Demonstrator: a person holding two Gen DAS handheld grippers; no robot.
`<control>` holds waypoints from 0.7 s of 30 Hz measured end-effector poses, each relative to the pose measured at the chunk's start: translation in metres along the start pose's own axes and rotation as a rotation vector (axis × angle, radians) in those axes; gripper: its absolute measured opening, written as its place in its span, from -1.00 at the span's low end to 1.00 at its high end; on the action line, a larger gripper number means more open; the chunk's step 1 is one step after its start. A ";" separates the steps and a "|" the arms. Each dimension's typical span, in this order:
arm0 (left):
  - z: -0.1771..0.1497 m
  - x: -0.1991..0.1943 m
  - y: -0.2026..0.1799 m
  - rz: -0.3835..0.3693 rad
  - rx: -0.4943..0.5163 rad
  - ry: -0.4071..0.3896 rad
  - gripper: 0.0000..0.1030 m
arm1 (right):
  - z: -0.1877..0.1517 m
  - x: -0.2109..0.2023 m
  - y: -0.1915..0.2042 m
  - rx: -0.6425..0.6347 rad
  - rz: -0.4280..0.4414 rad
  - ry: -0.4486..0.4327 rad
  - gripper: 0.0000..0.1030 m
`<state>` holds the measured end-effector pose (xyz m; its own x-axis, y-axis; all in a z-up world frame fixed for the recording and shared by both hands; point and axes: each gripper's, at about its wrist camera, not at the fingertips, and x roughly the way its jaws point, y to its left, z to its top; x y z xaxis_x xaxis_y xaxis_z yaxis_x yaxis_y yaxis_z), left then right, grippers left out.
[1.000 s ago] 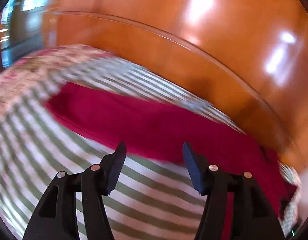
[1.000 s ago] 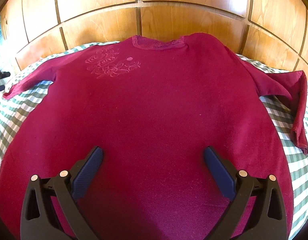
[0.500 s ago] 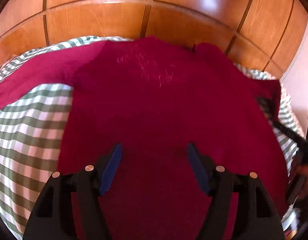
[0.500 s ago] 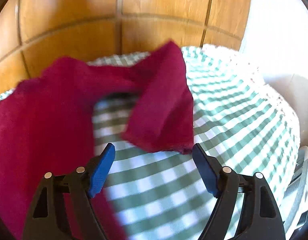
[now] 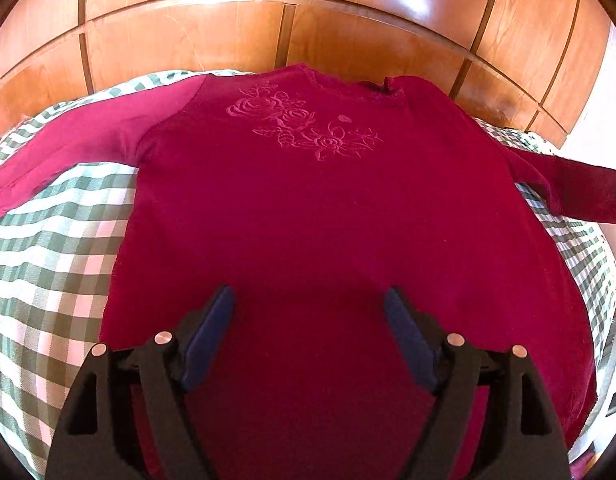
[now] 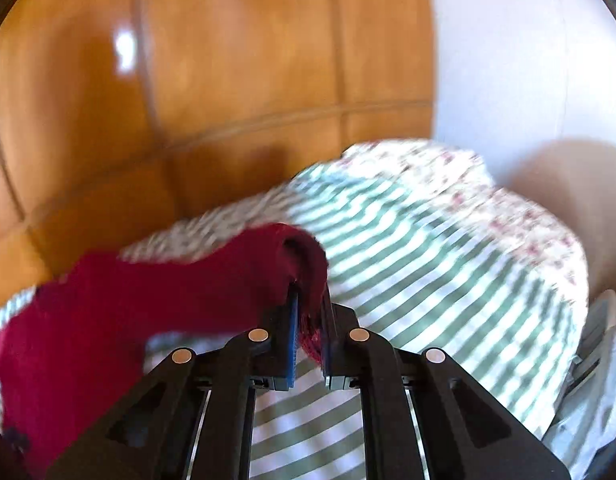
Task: Fold small clothes
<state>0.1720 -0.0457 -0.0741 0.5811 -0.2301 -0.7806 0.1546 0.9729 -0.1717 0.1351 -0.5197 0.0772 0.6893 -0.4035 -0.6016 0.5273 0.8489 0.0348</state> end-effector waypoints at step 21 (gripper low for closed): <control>0.004 0.007 -0.008 0.028 0.018 0.005 0.63 | -0.070 0.080 -0.062 0.429 0.154 0.270 0.68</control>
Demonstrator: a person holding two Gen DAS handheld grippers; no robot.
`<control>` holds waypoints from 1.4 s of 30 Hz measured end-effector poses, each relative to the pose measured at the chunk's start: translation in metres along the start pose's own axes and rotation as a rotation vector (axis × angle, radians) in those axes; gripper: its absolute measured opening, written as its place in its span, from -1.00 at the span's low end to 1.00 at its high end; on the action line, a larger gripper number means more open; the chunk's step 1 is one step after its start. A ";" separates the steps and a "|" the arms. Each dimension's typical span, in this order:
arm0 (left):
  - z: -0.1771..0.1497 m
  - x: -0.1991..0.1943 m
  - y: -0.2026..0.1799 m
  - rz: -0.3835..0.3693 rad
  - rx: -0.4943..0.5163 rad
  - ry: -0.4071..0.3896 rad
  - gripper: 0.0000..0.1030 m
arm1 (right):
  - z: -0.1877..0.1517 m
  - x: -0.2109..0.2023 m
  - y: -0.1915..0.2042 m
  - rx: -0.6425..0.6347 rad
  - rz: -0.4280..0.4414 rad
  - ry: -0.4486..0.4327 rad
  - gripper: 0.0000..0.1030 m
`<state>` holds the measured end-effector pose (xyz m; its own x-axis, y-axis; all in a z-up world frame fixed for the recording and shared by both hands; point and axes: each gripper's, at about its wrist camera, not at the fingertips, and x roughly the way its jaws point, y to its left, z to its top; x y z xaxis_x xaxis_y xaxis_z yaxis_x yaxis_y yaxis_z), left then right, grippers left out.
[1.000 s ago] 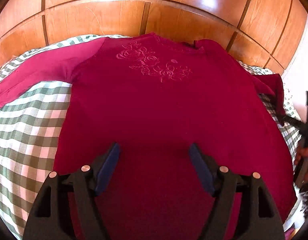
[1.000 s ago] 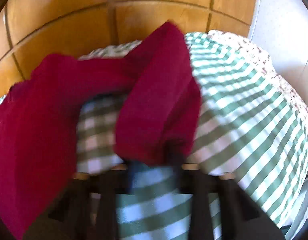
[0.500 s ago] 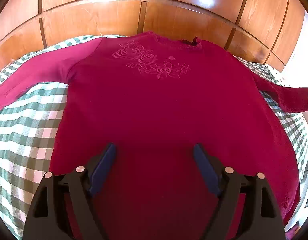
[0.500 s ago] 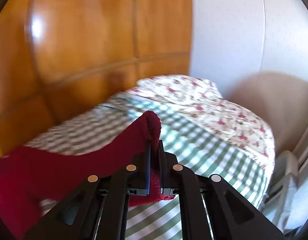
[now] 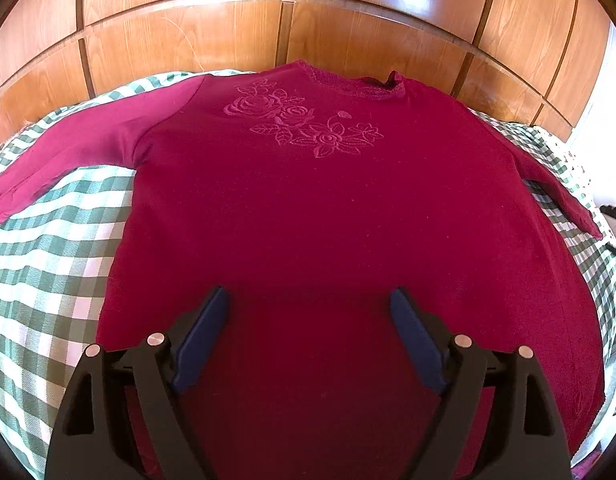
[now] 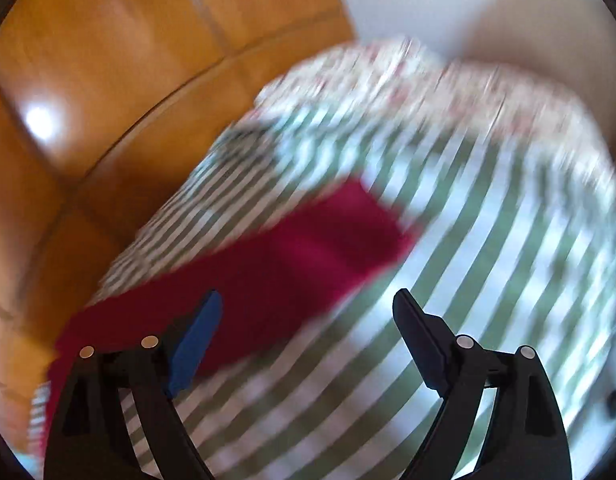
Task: Fold small clothes
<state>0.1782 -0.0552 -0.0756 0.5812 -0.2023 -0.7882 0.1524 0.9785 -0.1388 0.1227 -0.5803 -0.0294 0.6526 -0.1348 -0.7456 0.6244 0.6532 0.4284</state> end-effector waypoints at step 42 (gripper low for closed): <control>-0.092 -0.096 0.085 -0.104 -0.114 0.075 -0.77 | -0.217 -0.093 0.103 -0.678 0.218 0.432 -0.82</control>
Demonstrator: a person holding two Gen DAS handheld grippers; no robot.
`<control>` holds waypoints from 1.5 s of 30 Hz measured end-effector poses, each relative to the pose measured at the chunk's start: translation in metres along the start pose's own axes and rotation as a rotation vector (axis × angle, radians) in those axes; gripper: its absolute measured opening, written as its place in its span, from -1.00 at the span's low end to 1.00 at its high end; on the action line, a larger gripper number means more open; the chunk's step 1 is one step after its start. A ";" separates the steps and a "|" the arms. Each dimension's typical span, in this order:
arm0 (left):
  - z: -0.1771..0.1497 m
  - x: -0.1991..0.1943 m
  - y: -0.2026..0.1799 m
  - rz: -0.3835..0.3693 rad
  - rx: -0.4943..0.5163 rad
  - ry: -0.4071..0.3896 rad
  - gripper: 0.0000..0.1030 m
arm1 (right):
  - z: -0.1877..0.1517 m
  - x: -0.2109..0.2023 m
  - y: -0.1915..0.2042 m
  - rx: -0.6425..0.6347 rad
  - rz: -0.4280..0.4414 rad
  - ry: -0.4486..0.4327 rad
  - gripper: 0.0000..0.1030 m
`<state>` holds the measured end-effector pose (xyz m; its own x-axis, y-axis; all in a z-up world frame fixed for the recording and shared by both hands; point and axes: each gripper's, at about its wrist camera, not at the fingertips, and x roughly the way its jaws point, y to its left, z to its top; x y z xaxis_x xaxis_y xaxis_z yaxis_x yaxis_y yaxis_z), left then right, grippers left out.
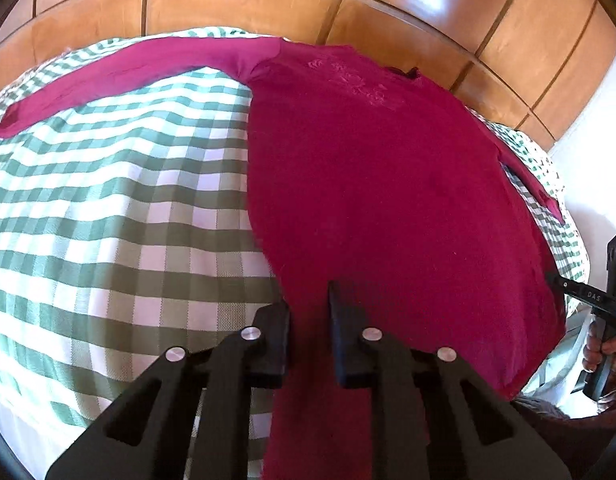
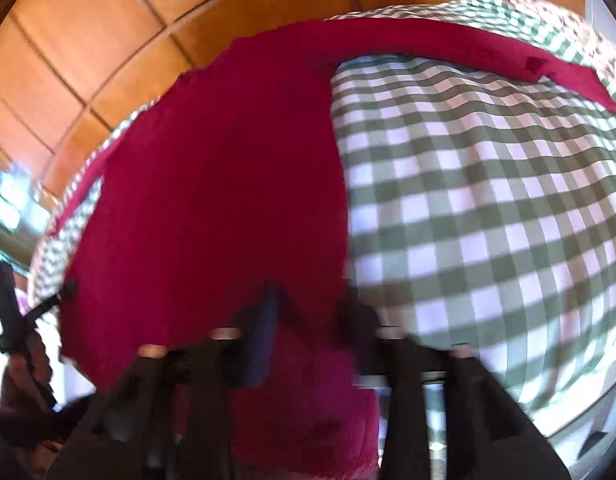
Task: Fold small clothes
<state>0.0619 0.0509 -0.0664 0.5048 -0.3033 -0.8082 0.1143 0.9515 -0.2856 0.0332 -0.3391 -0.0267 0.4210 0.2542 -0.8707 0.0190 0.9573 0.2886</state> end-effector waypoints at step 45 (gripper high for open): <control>0.095 0.082 -0.076 -0.032 0.072 -0.019 0.36 | 0.276 -0.054 -0.150 0.436 0.014 -0.549 -0.88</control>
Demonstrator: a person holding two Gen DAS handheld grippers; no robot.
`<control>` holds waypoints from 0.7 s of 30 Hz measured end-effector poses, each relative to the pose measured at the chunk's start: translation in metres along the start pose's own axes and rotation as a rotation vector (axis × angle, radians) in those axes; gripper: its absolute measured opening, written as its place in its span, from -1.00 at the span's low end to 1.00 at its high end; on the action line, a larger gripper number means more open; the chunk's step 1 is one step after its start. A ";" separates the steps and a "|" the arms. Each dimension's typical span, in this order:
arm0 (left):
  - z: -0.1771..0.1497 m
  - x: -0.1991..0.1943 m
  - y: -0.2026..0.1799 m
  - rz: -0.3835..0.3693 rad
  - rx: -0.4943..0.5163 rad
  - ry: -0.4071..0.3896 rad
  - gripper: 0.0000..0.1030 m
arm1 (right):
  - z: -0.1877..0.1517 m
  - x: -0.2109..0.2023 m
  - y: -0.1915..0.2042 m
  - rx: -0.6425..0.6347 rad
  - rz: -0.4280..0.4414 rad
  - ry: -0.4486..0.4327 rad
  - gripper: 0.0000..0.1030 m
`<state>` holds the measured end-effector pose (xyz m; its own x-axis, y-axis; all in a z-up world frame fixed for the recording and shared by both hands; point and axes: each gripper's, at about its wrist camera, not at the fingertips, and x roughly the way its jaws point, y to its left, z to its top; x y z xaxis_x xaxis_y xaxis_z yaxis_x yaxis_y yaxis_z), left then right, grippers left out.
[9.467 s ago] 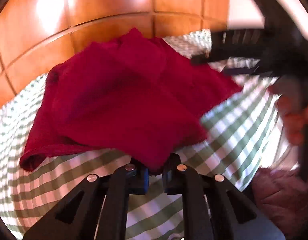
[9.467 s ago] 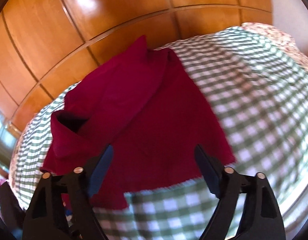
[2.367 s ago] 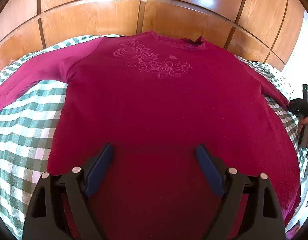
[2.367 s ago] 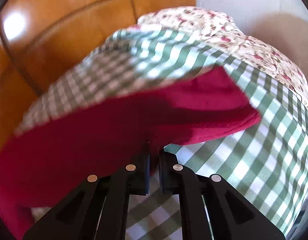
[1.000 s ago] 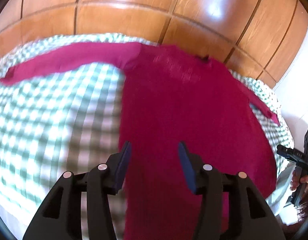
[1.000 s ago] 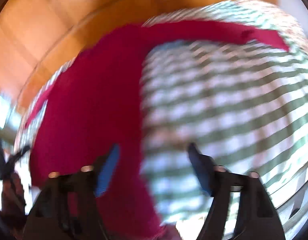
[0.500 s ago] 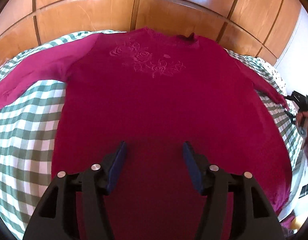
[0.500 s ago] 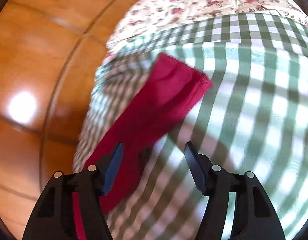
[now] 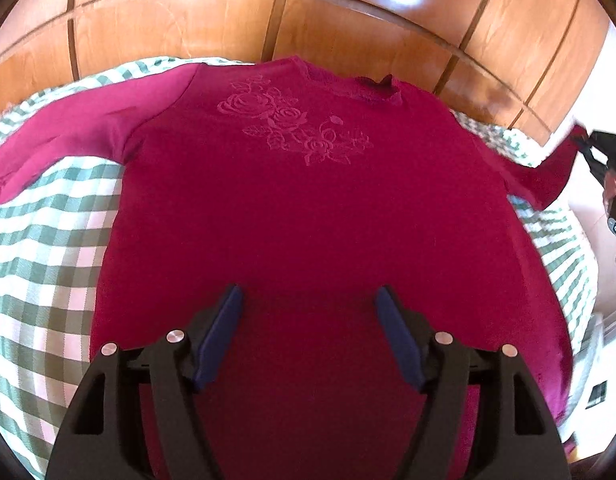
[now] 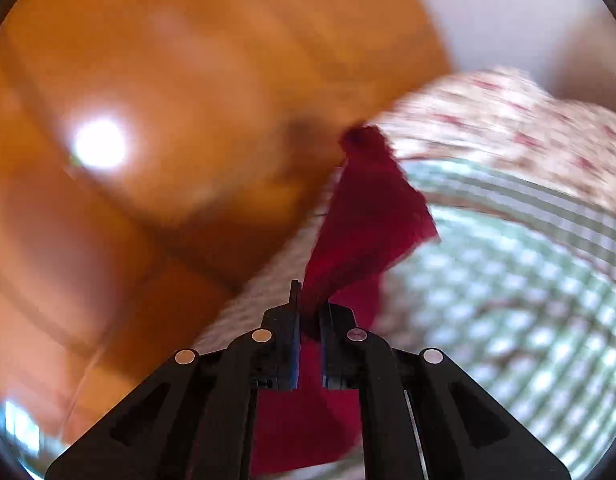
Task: Fold small clothes
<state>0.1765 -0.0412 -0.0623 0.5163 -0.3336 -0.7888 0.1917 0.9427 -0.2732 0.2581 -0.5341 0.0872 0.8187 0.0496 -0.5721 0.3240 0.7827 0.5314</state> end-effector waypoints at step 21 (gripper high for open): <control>0.047 -0.010 0.062 -0.172 -0.276 -0.061 0.28 | -0.212 0.088 0.240 -0.439 0.384 0.391 0.35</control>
<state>0.2222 0.0206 -0.0454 0.5468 -0.4799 -0.6860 0.0509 0.8369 -0.5449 0.3072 -0.2104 0.0319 0.5796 0.5280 -0.6207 -0.2428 0.8390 0.4870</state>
